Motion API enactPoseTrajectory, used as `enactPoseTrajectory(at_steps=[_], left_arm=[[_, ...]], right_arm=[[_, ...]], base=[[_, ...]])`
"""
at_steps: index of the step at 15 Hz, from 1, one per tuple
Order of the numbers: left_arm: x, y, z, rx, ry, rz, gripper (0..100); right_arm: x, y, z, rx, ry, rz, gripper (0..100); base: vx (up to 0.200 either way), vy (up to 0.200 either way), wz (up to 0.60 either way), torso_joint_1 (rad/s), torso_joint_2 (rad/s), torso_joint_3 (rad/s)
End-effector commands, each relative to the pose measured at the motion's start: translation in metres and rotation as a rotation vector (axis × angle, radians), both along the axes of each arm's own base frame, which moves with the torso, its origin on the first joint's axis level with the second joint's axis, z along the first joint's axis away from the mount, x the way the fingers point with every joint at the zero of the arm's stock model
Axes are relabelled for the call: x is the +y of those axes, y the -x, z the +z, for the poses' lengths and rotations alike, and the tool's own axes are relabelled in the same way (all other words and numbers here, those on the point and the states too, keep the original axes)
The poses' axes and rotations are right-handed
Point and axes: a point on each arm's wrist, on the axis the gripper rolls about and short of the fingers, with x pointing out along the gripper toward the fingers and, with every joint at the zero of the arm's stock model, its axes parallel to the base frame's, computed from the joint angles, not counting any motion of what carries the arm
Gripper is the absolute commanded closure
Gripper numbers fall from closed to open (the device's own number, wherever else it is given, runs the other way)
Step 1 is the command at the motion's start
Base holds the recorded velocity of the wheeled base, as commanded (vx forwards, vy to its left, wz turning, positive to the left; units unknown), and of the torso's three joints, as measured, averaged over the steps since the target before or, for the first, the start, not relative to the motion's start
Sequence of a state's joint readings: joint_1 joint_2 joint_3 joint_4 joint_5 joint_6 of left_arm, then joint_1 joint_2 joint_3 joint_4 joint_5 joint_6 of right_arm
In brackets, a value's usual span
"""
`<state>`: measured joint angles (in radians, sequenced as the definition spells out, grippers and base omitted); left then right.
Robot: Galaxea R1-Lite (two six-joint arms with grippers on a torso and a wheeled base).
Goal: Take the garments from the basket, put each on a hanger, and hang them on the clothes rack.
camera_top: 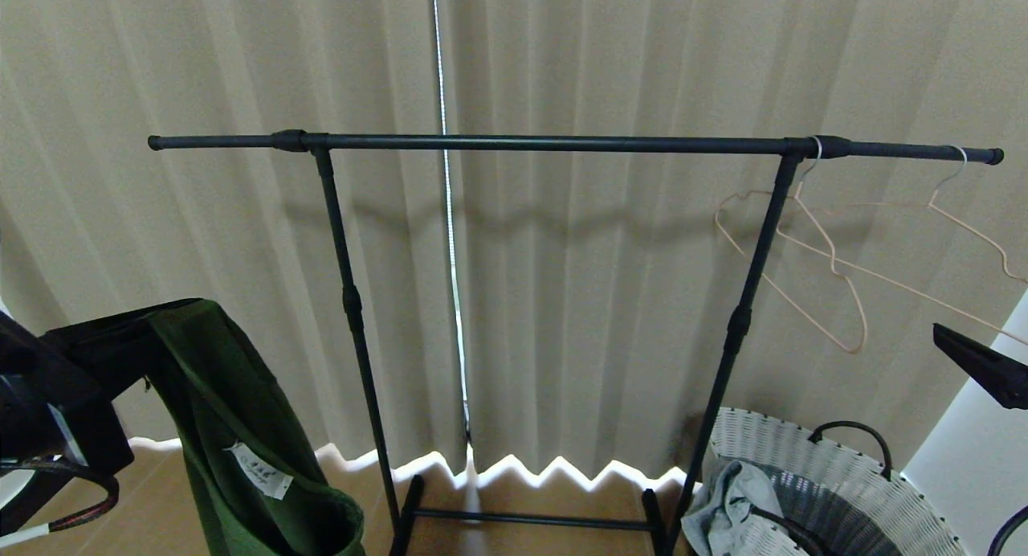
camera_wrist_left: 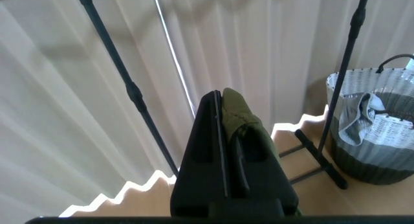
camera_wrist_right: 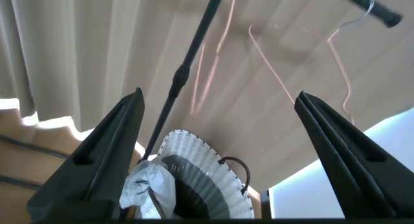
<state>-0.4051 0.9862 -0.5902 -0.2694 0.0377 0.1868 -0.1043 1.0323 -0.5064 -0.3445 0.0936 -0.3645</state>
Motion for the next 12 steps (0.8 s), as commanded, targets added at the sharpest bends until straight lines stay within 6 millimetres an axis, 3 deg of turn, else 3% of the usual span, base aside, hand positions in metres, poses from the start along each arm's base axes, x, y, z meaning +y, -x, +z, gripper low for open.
enactPoseTrajectory(at_steps=[1,12], left_arm=[[0.0000,-0.0001,0.0006,-0.002,0.001,0.001,100],[0.0018,0.0040,0.0024,-0.018,0.007,0.001,100]], right_arm=[[0.0002,-0.0001,0.0005,-0.002,0.001,0.002,0],[0.0000,0.0004,-0.0001,-0.002,0.002,0.000,0]], base=[[0.000,-0.200,0.00,-0.002,-0.01,0.002],[0.000,-0.200,0.00,0.005,0.00,0.003]])
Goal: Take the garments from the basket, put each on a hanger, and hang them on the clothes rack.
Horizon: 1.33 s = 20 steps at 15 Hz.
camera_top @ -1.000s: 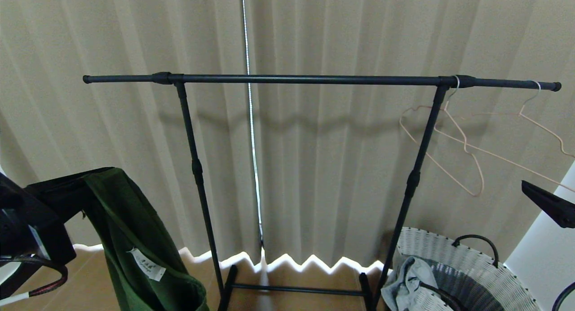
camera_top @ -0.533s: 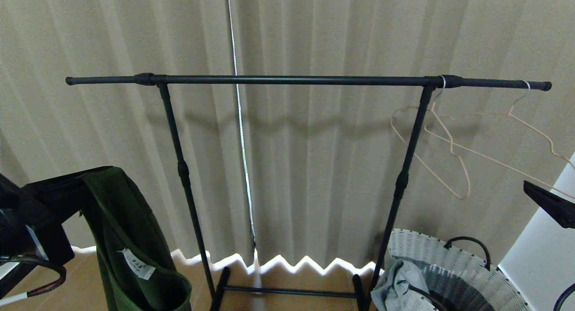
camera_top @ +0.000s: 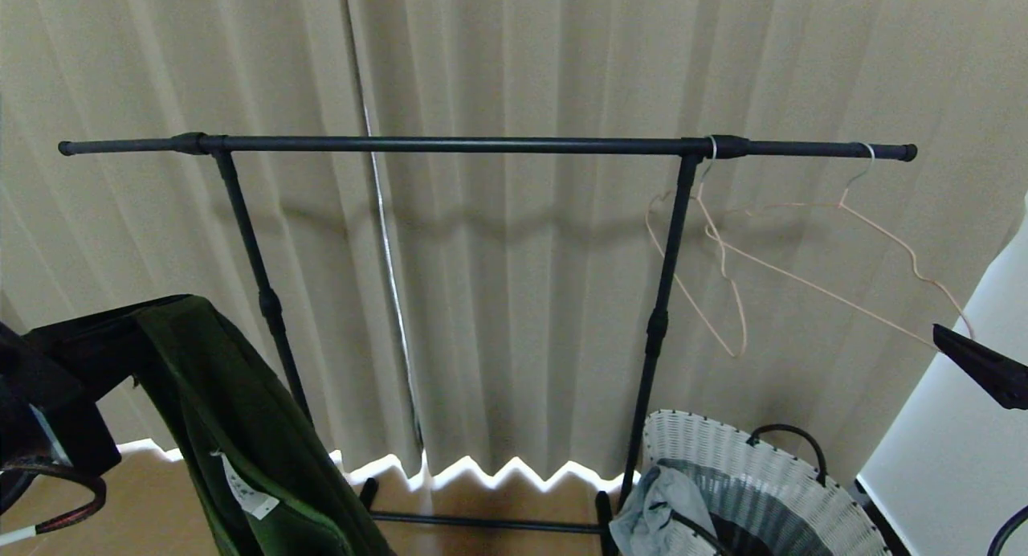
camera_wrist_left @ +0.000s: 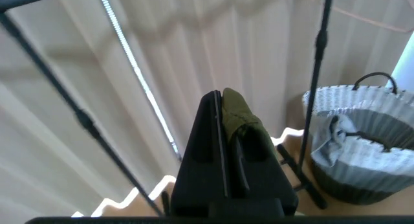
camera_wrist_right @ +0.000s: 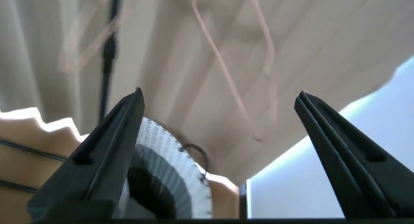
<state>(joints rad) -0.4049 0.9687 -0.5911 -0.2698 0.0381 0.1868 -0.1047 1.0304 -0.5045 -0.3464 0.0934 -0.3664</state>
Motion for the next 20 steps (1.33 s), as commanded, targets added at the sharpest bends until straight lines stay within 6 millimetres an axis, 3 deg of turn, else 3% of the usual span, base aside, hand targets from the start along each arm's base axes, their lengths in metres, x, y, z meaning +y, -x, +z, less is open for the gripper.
enactPoseTrajectory(at_steps=[1,5,16,20], left_arm=[[0.0001,0.0002,0.0000,-0.001,0.000,0.000,100],[0.0002,0.0005,-0.0003,-0.001,0.000,0.000,100],[0.0005,0.0012,0.0008,-0.003,0.007,0.002,100],[0.0002,0.0005,0.0000,0.002,0.006,0.001,100]], right_arm=[[0.0000,-0.0001,0.0000,0.000,0.000,0.001,0],[-0.0002,-0.0001,0.0002,-0.002,0.000,-0.001,0],[0.0000,0.0015,-0.0008,-0.002,-0.001,-0.001,0],[0.0000,0.0015,-0.0008,-0.002,-0.001,-0.001,0]], base=[[0.000,-0.200,0.00,-0.002,0.01,-0.002],[0.000,-0.200,0.00,0.002,0.00,0.004],[0.000,0.000,0.00,0.000,0.00,0.000],[0.200,0.000,0.00,-0.004,0.00,-0.001]])
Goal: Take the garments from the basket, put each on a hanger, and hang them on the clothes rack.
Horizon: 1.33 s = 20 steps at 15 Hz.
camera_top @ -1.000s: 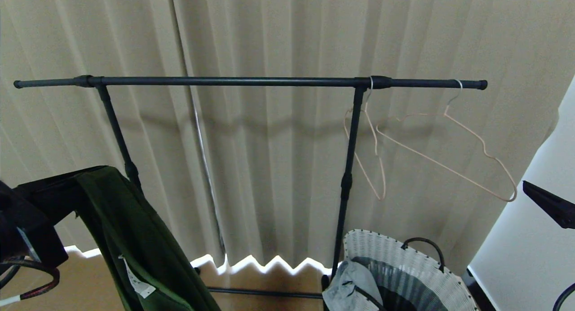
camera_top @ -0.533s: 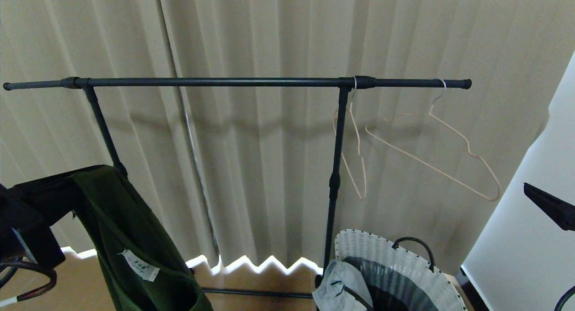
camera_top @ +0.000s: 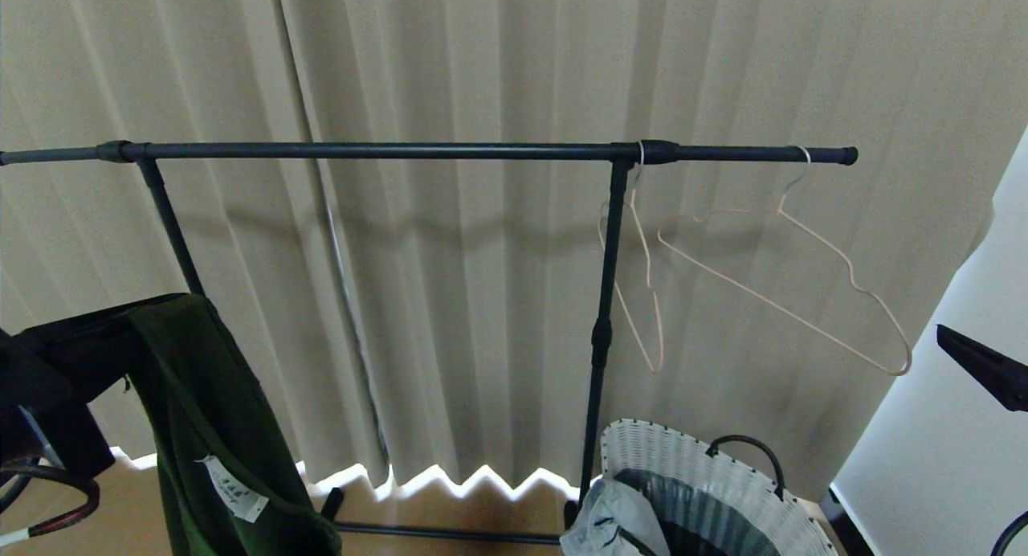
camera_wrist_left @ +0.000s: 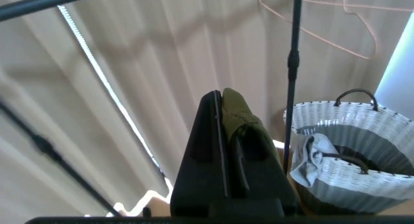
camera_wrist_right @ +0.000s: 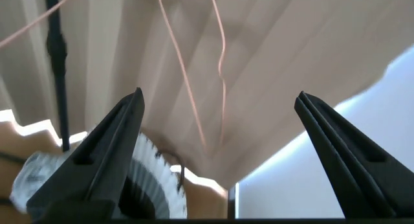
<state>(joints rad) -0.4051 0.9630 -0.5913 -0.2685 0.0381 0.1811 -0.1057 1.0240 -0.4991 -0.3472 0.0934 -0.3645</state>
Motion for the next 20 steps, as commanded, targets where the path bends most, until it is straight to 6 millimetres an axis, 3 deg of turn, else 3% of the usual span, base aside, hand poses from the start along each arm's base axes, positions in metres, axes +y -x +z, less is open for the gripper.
enactPoseTrajectory(at_steps=[1,6,10,14,20], left_arm=[[0.000,-0.001,-0.001,0.005,-0.002,0.000,100],[0.000,0.001,-0.012,0.033,-0.019,-0.002,100],[0.001,0.002,-0.018,0.056,-0.021,-0.001,100],[0.005,0.002,-0.027,0.089,-0.004,0.039,100],[0.010,0.011,-0.031,0.078,0.042,0.052,100]], right_arm=[[0.000,0.000,-0.001,0.003,0.000,0.000,0],[0.000,-0.003,-0.003,0.022,-0.005,0.001,0],[-0.008,-0.027,0.007,0.033,-0.010,-0.024,0],[-0.019,-0.066,0.012,0.091,-0.022,-0.049,0],[-0.022,-0.080,0.031,0.296,-0.065,-0.020,0]], base=[[0.200,0.000,0.00,0.017,0.00,0.002],[0.080,0.000,0.00,0.002,0.00,0.001],[0.000,0.000,0.00,0.000,0.00,0.000],[0.000,0.000,0.00,0.000,0.00,0.000],[0.000,0.000,0.00,0.000,0.00,0.000]])
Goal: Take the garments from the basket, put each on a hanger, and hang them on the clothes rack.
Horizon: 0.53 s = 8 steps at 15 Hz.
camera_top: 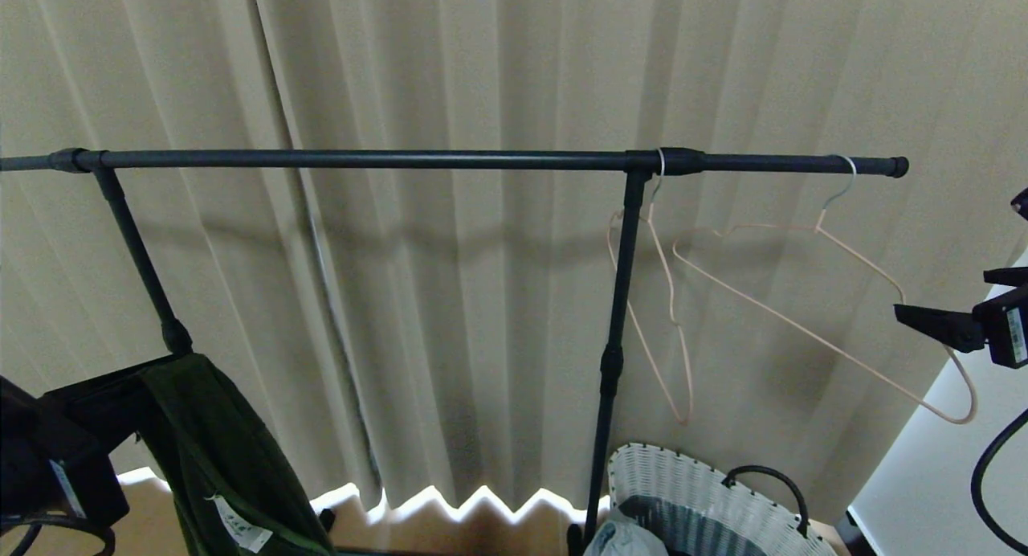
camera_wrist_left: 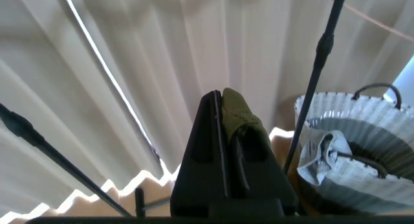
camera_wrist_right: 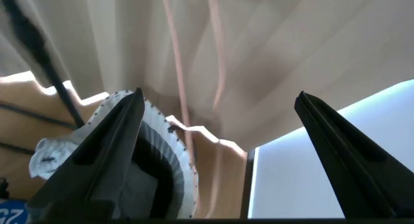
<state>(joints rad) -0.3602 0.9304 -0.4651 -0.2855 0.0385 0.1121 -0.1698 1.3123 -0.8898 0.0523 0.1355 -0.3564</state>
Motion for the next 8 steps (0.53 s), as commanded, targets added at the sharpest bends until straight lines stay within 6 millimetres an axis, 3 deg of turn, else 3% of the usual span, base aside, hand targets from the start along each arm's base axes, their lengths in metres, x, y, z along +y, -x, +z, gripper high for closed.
enactPoseTrajectory(at_steps=[1,5,8], left_arm=[[0.002,0.007,0.001,-0.025,0.008,-0.004,100],[0.001,0.005,0.005,-0.032,0.021,-0.024,100],[0.001,0.006,0.006,-0.034,0.028,-0.046,100]], right_arm=[[-0.006,-0.024,0.003,0.042,-0.014,-0.001,0],[-0.017,-0.048,-0.012,0.107,-0.050,0.011,0],[-0.027,-0.051,-0.018,0.120,-0.087,0.019,0]], base=[[0.000,0.000,0.00,0.000,0.00,0.000],[0.000,0.000,0.00,0.000,0.00,0.000],[0.000,0.000,0.00,0.000,0.00,0.000]])
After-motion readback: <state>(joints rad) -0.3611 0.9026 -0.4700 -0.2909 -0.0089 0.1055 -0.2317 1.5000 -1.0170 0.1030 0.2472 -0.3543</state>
